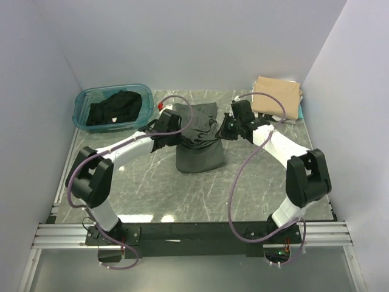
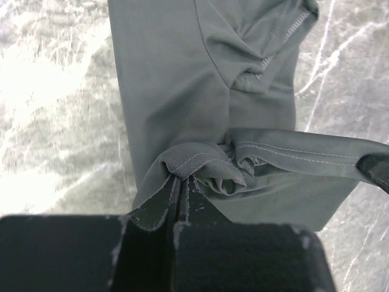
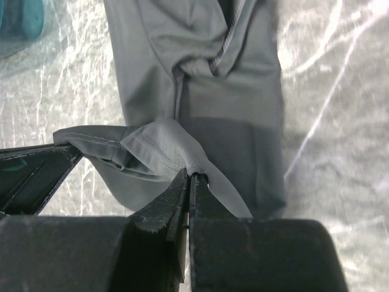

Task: Fold and stack the t-shirts
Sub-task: Fold the tshirt

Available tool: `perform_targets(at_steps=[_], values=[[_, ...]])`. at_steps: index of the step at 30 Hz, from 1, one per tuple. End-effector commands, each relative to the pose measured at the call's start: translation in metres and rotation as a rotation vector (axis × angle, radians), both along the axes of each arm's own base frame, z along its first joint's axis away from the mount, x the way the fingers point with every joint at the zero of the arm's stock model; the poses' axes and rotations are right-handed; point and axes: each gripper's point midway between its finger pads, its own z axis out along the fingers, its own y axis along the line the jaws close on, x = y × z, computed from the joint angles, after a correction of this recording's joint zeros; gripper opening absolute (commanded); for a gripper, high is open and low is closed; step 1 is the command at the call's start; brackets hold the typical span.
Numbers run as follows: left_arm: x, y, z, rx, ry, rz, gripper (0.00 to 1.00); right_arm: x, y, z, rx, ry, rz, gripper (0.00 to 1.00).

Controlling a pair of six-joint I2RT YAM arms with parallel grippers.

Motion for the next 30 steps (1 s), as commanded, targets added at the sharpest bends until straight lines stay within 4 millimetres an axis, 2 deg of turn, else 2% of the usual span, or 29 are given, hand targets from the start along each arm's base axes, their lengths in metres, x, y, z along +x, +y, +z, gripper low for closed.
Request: perform_targets(at_steps=[1, 2, 15, 16, 17, 19, 20, 21, 22, 23, 24, 26, 28, 30], values=[[0.023, -0.007, 0.015, -0.029, -0.046, -0.028, 0.01, 0.027, 0.006, 0.015, 0.03, -0.064, 0.031, 0.0], [0.026, -0.007, 0.013, -0.031, -0.041, -0.028, 0.01, 0.032, 0.007, 0.017, 0.036, -0.07, 0.033, 0.0], [0.063, -0.005, -0.032, -0.01, 0.057, -0.046, 0.02, 0.073, 0.003, -0.03, 0.035, 0.021, 0.034, 0.0], [0.065, -0.005, -0.034, -0.015, 0.061, -0.05, 0.05, 0.074, 0.002, -0.033, 0.034, 0.03, 0.039, 0.04], [0.066, -0.006, -0.034, -0.019, 0.061, -0.052, 0.11, 0.076, 0.003, -0.032, 0.039, 0.031, 0.043, 0.08], [0.068, -0.006, -0.03, -0.022, 0.054, -0.061, 0.18, 0.079, 0.002, -0.035, 0.036, 0.04, 0.051, 0.18], [0.068, -0.006, -0.028, -0.022, 0.049, -0.065, 0.35, 0.08, 0.002, -0.035, 0.035, 0.039, 0.053, 0.22], [0.069, -0.006, -0.025, -0.023, 0.041, -0.072, 0.46, 0.08, 0.002, -0.032, 0.034, 0.032, 0.056, 0.33], [0.069, -0.007, -0.018, -0.03, 0.029, -0.076, 0.58, 0.08, 0.001, -0.03, 0.029, 0.026, 0.059, 0.39], [0.068, -0.008, -0.013, -0.037, 0.023, -0.084, 0.74, 0.08, 0.001, -0.021, 0.032, 0.008, 0.063, 0.46], [0.069, -0.01, -0.008, -0.045, 0.008, -0.09, 0.81, 0.079, 0.001, -0.016, 0.036, -0.004, 0.069, 0.55], [0.062, -0.011, 0.004, -0.074, -0.003, -0.108, 0.92, 0.073, 0.0, -0.004, 0.039, -0.031, 0.08, 0.63], [0.053, -0.012, 0.012, -0.101, -0.017, -0.119, 0.99, 0.067, -0.001, 0.003, 0.048, -0.047, 0.079, 0.66], [0.045, -0.01, 0.018, -0.12, -0.021, -0.114, 0.99, 0.053, -0.005, 0.009, 0.057, -0.061, 0.074, 0.67]])
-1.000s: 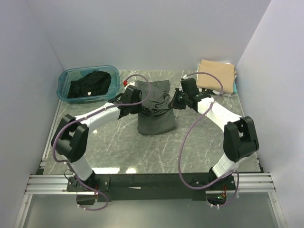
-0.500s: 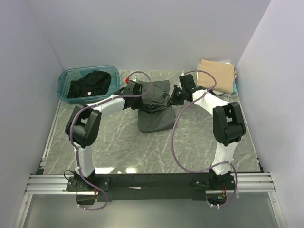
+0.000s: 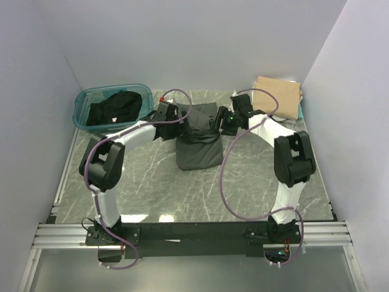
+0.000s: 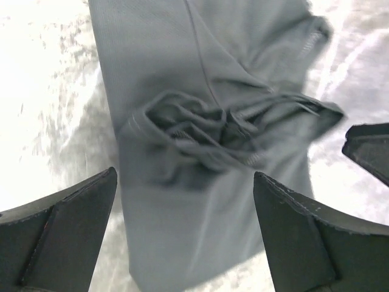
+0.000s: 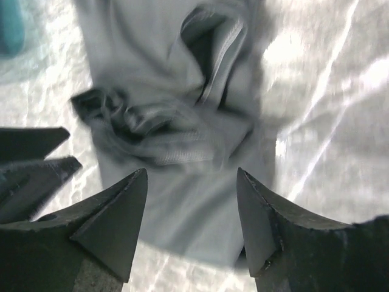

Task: Fold and stack the t-shirts
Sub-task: Fold the tshirt

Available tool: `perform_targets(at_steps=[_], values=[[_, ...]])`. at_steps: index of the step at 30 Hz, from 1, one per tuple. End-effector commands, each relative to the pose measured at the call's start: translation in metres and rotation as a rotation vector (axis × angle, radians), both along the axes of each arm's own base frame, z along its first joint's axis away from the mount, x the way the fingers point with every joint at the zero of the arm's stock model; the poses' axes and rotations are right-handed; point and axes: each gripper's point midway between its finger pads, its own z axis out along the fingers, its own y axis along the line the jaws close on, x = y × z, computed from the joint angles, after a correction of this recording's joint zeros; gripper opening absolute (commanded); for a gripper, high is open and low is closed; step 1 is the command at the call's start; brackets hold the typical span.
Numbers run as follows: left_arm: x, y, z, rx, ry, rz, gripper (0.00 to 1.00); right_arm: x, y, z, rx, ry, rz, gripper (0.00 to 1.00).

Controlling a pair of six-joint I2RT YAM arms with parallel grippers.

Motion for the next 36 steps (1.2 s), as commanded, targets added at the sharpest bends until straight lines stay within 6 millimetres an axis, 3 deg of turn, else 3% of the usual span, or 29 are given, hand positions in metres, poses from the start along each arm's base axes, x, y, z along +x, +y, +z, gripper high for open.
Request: perform_targets(at_steps=[1, 2, 4, 8, 12, 15, 19, 22, 25, 26, 32, 36], values=[[-0.014, -0.004, 0.051, -0.09, -0.097, -0.024, 0.99, -0.016, -0.005, 0.042, 0.035, -0.101, 0.007, 0.68], [-0.018, 0.0, 0.052, -0.091, -0.098, -0.016, 0.99, -0.023, -0.005, 0.053, 0.041, -0.126, 0.008, 0.68], [-0.035, 0.007, 0.054, -0.1, -0.097, -0.004, 0.99, -0.034, -0.005, 0.055, 0.05, -0.136, 0.013, 0.68], [-0.07, 0.013, 0.055, -0.14, -0.098, -0.01, 0.99, -0.075, 0.015, 0.042, 0.077, -0.116, 0.101, 0.69], [-0.103, 0.025, 0.04, -0.14, -0.059, 0.004, 0.99, -0.091, 0.038, 0.021, 0.057, -0.08, 0.161, 0.69], [-0.124, 0.04, 0.029, -0.124, -0.034, 0.035, 1.0, -0.09, 0.058, 0.008, 0.061, -0.056, 0.194, 0.7], [-0.149, 0.055, 0.025, -0.138, -0.027, 0.058, 0.99, -0.067, 0.077, -0.004, 0.052, -0.061, 0.203, 0.7], [-0.16, 0.062, 0.025, -0.144, -0.027, 0.073, 0.99, -0.034, 0.084, -0.016, 0.01, -0.062, 0.175, 0.7], [-0.167, 0.069, 0.025, -0.14, -0.028, 0.084, 0.99, 0.005, 0.089, -0.015, -0.049, -0.106, 0.139, 0.7], [-0.169, 0.069, 0.025, -0.14, -0.028, 0.082, 0.99, 0.022, 0.095, -0.008, -0.045, -0.13, 0.131, 0.7], [-0.171, 0.069, 0.026, -0.15, -0.038, 0.074, 0.99, 0.068, 0.106, 0.009, -0.052, -0.176, 0.11, 0.7], [-0.167, 0.063, 0.025, -0.157, -0.034, 0.056, 1.0, 0.069, 0.103, 0.035, -0.048, -0.201, 0.123, 0.7]])
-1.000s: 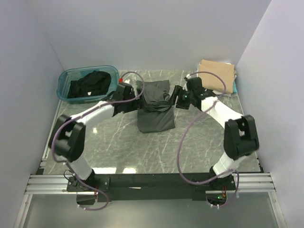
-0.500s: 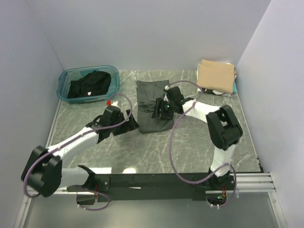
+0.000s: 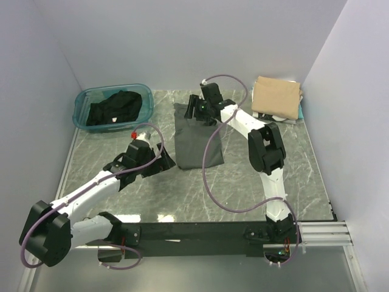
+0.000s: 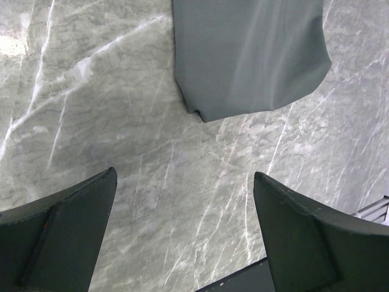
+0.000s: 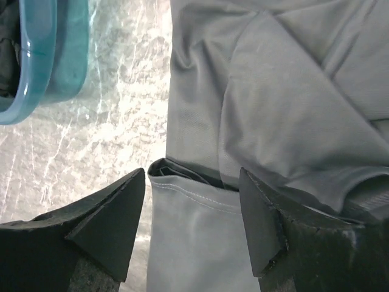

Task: Fold and stack the t-shirts
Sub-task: Fold the tshirt

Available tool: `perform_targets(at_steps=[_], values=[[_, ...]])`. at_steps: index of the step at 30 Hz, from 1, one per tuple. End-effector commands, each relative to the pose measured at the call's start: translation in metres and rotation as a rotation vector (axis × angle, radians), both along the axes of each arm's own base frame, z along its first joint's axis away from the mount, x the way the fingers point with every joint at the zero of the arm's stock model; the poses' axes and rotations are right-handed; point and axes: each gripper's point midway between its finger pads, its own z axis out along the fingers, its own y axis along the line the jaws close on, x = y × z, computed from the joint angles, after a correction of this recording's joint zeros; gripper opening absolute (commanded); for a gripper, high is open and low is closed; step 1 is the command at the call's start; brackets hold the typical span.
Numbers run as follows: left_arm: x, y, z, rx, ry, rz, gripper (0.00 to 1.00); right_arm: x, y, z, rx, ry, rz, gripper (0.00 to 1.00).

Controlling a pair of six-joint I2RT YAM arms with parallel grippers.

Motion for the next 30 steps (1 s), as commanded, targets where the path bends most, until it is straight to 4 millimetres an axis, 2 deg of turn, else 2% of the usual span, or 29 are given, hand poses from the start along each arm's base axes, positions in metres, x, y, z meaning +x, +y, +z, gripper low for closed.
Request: perform_targets(at_steps=[1, 2, 3, 4, 5, 6, 7, 8, 10, 11, 12, 13, 14, 15, 16, 20, 24, 30], values=[[0.009, -0.008, 0.005, -0.025, -0.03, -0.013, 0.99, 0.004, -0.014, 0.031, -0.03, -0.056, -0.01, 0.7], [0.011, -0.01, 0.005, -0.03, -0.03, -0.015, 0.99, -0.004, -0.021, 0.047, -0.03, -0.079, -0.017, 0.7], [0.013, -0.012, 0.004, -0.034, -0.032, -0.021, 1.0, -0.006, -0.028, 0.055, -0.048, -0.099, -0.041, 0.71], [0.017, -0.016, 0.003, -0.036, -0.036, -0.025, 0.99, -0.016, -0.039, 0.046, -0.068, -0.085, -0.057, 0.71], [0.019, -0.018, 0.002, -0.038, -0.031, -0.028, 1.0, -0.023, -0.048, 0.076, -0.05, -0.139, -0.081, 0.71], [0.022, -0.022, -0.003, -0.035, -0.021, -0.039, 0.99, -0.027, -0.057, 0.083, -0.047, -0.159, -0.117, 0.71], [0.025, -0.025, -0.002, -0.042, -0.028, -0.047, 0.98, -0.043, -0.075, 0.062, -0.076, -0.111, -0.149, 0.71], [0.028, -0.027, -0.004, -0.042, -0.028, -0.051, 0.95, -0.054, -0.086, 0.083, -0.055, -0.144, -0.176, 0.71], [0.032, -0.032, -0.011, -0.04, -0.008, -0.064, 0.92, -0.073, -0.103, 0.08, -0.043, -0.131, -0.22, 0.71], [0.036, -0.035, -0.011, -0.044, -0.013, -0.065, 0.88, -0.095, -0.12, 0.065, -0.053, -0.097, -0.241, 0.71], [0.039, -0.039, -0.01, -0.053, -0.015, -0.076, 0.87, -0.105, -0.127, 0.058, -0.053, -0.08, -0.253, 0.71], [0.04, -0.04, -0.018, -0.044, 0.001, -0.078, 0.86, -0.125, -0.135, 0.033, -0.065, -0.018, -0.265, 0.71], [0.041, -0.042, -0.021, -0.045, 0.012, -0.084, 0.84, -0.133, -0.141, 0.034, -0.057, -0.017, -0.272, 0.71], [0.048, -0.047, -0.022, -0.051, 0.003, -0.09, 0.82, -0.141, -0.144, 0.028, -0.057, -0.001, -0.274, 0.7], [0.048, -0.05, -0.023, -0.057, 0.011, -0.1, 0.81, -0.153, -0.148, 0.013, -0.073, 0.035, -0.272, 0.7], [0.055, -0.059, -0.035, -0.059, 0.042, -0.111, 0.67, -0.169, -0.149, -0.005, -0.065, 0.081, -0.264, 0.65], [0.052, -0.062, -0.05, -0.068, 0.08, -0.106, 0.57, -0.175, -0.143, -0.02, -0.036, 0.116, -0.246, 0.59], [0.048, -0.059, -0.073, -0.031, 0.141, -0.092, 0.41, -0.172, -0.136, -0.039, -0.019, 0.155, -0.236, 0.53]])
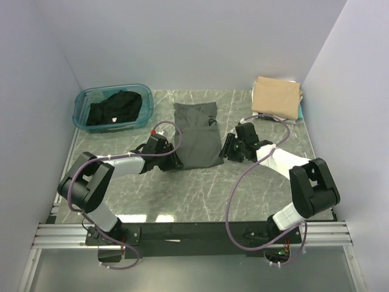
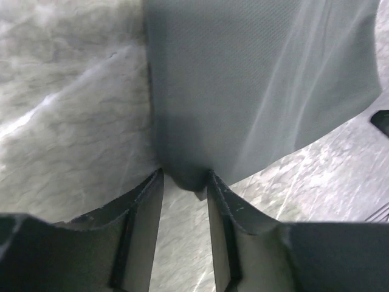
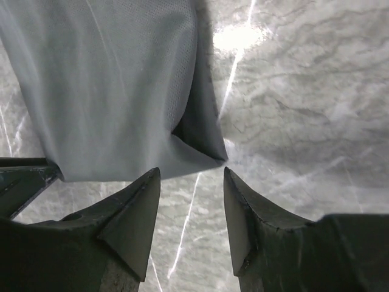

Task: Fold and stack the t-shirts
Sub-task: Fold the tshirt

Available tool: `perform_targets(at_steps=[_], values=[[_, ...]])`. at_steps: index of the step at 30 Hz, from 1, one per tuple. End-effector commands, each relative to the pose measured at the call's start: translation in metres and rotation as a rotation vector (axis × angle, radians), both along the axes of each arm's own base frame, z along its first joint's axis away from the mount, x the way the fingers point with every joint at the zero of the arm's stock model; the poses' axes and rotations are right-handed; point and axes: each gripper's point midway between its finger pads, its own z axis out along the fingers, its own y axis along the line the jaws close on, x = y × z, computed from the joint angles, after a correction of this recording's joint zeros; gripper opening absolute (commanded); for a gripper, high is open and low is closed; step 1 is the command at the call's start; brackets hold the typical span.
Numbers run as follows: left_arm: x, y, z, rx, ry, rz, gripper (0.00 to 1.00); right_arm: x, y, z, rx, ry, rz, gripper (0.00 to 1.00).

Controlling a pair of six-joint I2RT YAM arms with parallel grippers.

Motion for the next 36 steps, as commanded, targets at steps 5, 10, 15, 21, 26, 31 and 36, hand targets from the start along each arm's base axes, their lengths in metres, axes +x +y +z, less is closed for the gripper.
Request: perform_targets(at_steps=[5, 10, 15, 21, 26, 31, 36], values=[[-0.006, -0.006, -0.014, 0.008, 0.038, -0.003, 0.36, 0.008, 0.012, -0.014, 0.053, 0.004, 0.004, 0.5], [-0.008, -0.001, -0.026, 0.049, 0.06, 0.014, 0.29, 0.005, 0.015, -0.026, 0.064, 0.037, 0.011, 0.44], [-0.002, -0.001, -0.027, 0.061, 0.054, 0.02, 0.19, -0.005, 0.017, -0.036, 0.069, 0.073, 0.026, 0.42], [0.001, 0.003, -0.029, 0.09, 0.042, 0.039, 0.01, -0.019, 0.013, -0.049, 0.067, 0.111, 0.023, 0.28], [-0.013, 0.005, -0.028, 0.096, 0.028, 0.04, 0.01, -0.031, 0.013, -0.046, 0.068, 0.108, 0.046, 0.08], [-0.046, 0.006, -0.034, 0.121, 0.065, 0.036, 0.01, -0.059, 0.007, -0.049, 0.072, 0.129, 0.061, 0.0], [-0.086, 0.012, -0.029, 0.15, 0.084, 0.066, 0.01, -0.094, -0.004, -0.048, 0.037, 0.148, 0.063, 0.0]])
